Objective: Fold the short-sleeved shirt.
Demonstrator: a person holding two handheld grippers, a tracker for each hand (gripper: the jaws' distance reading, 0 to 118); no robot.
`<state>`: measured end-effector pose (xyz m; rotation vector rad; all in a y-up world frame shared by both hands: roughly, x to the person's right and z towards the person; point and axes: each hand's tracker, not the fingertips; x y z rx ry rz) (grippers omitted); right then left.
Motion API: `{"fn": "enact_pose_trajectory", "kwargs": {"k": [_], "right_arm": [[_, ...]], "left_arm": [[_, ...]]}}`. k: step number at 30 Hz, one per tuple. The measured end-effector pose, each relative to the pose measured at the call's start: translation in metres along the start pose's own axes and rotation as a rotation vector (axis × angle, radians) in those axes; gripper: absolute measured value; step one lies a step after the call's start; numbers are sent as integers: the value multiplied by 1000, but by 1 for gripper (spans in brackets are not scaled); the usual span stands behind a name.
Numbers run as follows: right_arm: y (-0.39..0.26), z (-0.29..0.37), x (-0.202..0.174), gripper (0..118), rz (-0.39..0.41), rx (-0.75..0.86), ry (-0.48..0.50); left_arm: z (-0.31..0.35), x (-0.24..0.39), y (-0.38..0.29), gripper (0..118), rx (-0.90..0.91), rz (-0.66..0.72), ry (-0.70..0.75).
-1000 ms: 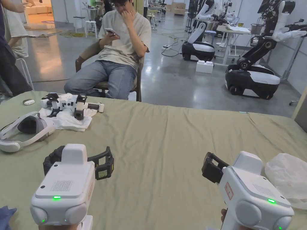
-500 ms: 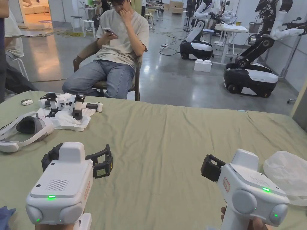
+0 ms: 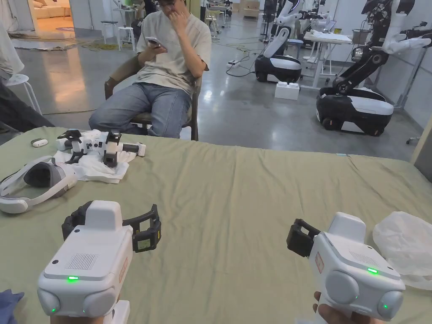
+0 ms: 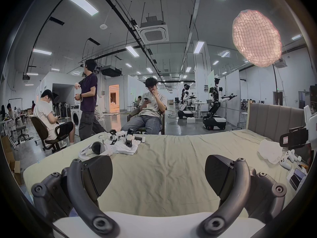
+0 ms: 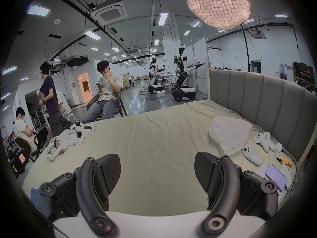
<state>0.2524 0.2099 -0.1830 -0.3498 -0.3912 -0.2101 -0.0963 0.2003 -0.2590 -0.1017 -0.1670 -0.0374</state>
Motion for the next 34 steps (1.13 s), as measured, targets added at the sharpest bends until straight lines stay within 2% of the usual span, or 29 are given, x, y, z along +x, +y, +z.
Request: {"fn": "enact_pose_trajectory", "kwargs": {"k": [6,11,20,34], "right_arm": [[-6,-2,3,91,7,57,43],[-12,1,-4,97,150,132,42],[-18,3,-15,99,214,211,-30],[-21,1,-10,102,192,204,-15]], "left_arm": [[-2,0,-2,110,-9,-20,4],[-3,-2,-4,110,-11,-17,14],[-2,-5,-8,110,-4,-4,16],[-3,-6,-7,110,9,-2,13]]}}
